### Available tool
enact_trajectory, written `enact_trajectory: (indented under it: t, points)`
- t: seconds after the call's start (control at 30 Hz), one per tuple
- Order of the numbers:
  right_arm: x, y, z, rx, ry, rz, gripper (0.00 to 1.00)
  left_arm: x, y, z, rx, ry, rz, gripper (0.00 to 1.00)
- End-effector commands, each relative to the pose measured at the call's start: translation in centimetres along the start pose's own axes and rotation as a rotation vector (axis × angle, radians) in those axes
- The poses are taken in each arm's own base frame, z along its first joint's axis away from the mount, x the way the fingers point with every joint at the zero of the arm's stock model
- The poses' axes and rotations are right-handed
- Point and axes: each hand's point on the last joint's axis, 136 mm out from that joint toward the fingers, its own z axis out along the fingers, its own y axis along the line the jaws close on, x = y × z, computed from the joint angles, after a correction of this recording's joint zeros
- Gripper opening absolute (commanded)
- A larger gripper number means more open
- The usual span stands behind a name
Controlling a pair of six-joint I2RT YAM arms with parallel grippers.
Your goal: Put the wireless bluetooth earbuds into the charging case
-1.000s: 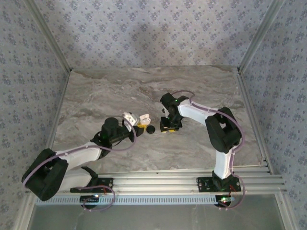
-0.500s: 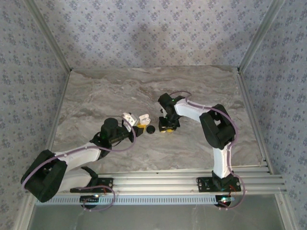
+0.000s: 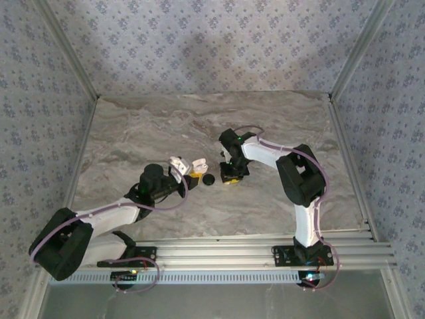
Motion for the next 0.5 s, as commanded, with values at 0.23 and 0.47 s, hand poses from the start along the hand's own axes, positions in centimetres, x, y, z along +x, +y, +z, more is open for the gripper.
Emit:
enact_trajectory:
  t: [0.23,0.47]
  points:
    - [5.1,-0.7,-3.4,-0.023,0.142,-0.375,0.24,-0.9,0.0,0.1,0.014,-0.009,0.023,0.16]
    - [6.5,-1.6,-3.8,-0.018,0.219,-0.572,0.24,-0.8,-0.2,0.0,0.021,-0.007,0.021,0.16]
